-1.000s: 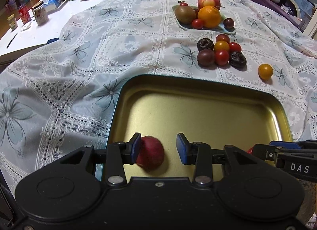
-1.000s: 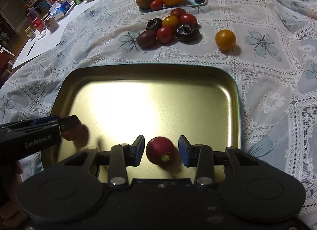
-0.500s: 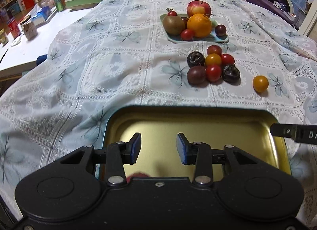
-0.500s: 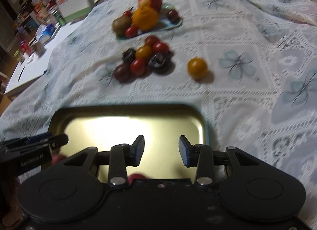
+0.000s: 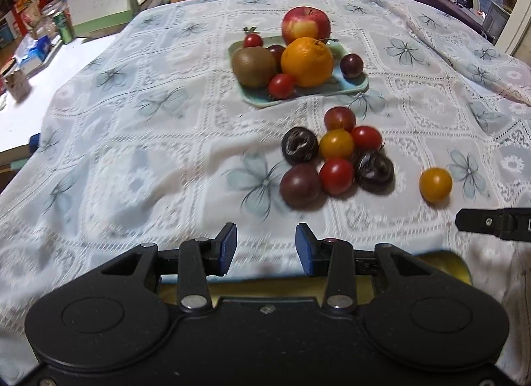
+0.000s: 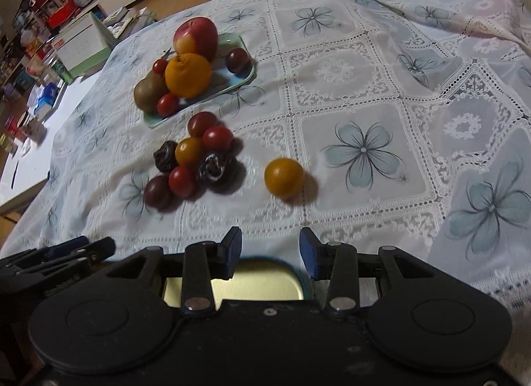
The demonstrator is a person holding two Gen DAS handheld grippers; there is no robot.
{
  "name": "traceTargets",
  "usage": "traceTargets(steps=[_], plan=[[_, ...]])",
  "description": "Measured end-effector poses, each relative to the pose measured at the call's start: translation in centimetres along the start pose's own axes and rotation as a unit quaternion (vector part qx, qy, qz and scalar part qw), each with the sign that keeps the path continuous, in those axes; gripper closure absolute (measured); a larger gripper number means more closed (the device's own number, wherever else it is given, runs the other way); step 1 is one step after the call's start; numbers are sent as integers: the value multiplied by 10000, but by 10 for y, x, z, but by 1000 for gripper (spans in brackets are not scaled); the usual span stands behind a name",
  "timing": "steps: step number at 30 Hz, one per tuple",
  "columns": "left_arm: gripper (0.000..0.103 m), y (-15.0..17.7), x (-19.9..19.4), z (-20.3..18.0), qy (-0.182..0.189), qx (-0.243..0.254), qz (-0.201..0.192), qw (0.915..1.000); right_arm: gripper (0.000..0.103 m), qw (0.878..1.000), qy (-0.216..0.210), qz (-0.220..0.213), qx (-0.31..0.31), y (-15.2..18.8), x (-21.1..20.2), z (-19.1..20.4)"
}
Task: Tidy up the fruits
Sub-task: 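Move both open grippers back to the fruit cluster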
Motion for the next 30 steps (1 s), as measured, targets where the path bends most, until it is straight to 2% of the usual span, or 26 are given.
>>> traceTargets(steps=[9,18,24,30], plan=[[55,-19,24,-15,295,-96,143,9994,62,9999,8,21,149,-14,13,-4],[55,-19,48,-23,128,162,115,9997,62,9997,18,88,215,-12,19,-9],[53,-16,57,-27,165,398,114,9990,62,9998,2,30,218,-12,17,-9],[53,-23,68,-27,250,234,200,9992,62,9997,-29,72,252,-13,21,-8]])
Point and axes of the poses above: each gripper's, at about its wrist camera, not at the fingertips, and x roughly the way its jaws point, z to its left, y to its underside, the point moved 5 cm from there along x, roughly the way its jaws point, and after that the axes turned 12 degrees about -x, right-handed, at the moved point
